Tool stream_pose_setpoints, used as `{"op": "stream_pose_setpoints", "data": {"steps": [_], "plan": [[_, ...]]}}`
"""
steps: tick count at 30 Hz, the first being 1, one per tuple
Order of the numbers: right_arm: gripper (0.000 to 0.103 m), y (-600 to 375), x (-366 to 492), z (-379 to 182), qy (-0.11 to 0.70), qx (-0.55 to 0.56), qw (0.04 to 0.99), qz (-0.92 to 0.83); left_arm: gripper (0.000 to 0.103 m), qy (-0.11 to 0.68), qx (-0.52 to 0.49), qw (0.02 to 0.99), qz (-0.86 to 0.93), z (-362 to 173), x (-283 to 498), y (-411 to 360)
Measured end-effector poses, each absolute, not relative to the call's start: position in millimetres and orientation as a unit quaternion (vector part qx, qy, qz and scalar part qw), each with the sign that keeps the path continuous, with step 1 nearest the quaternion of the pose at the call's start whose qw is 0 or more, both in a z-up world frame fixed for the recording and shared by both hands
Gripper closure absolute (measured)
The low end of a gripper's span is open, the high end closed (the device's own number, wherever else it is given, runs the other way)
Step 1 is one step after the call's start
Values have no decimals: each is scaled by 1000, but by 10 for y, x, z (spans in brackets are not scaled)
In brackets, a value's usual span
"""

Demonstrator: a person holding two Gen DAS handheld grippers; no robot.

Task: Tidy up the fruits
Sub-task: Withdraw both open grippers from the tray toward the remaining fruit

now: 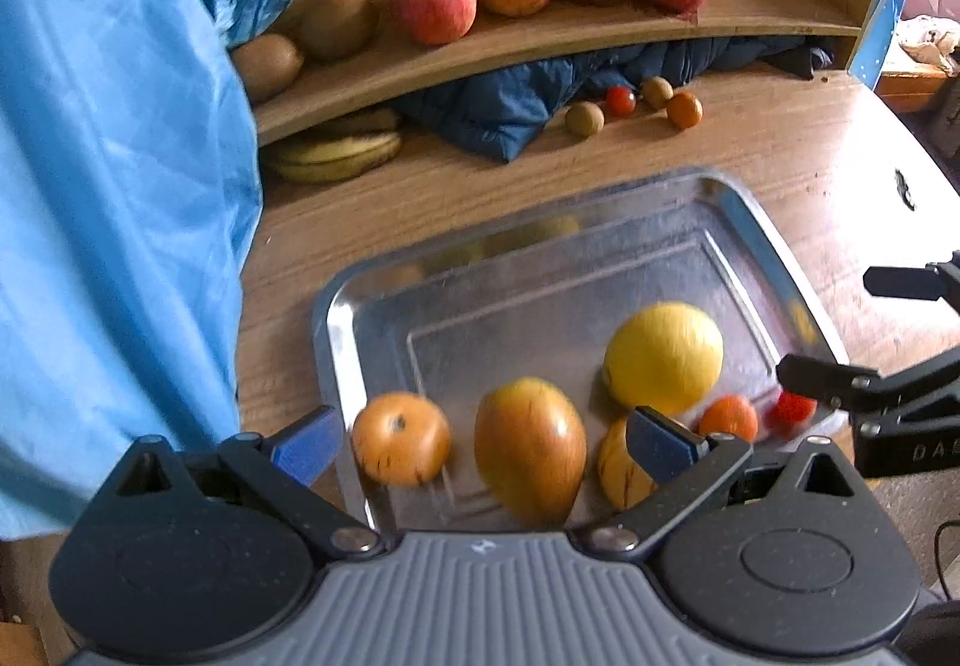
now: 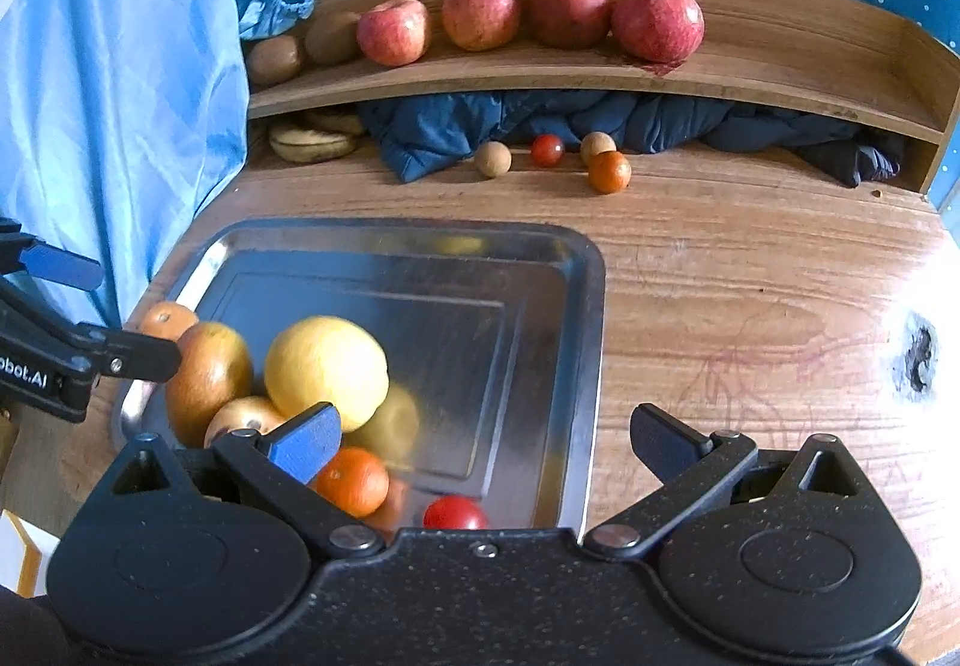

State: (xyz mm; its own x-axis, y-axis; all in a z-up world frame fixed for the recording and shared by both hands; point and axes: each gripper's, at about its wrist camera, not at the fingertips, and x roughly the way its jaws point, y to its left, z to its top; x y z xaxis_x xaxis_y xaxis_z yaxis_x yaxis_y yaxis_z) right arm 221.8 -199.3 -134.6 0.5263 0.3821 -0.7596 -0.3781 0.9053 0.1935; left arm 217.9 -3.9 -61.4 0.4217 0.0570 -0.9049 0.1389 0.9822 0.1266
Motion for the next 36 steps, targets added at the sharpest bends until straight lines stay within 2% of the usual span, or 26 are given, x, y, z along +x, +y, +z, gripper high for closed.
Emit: {"op": "stream_pose_setpoints", "data": {"steps": [13,24,36], "plan": [[1,-1992,2497,-1388,423,8,888,182,0,531,48,844,-57,-652,2778,-272],[1,-2071,2701,-1440,417,21,897,143,1,525,59,845,-83,-738,3186,-526],[1,-2067,2932,-1580,427,-12,898,106,1,531,43,842,-88,-987,3618,-601]]}}
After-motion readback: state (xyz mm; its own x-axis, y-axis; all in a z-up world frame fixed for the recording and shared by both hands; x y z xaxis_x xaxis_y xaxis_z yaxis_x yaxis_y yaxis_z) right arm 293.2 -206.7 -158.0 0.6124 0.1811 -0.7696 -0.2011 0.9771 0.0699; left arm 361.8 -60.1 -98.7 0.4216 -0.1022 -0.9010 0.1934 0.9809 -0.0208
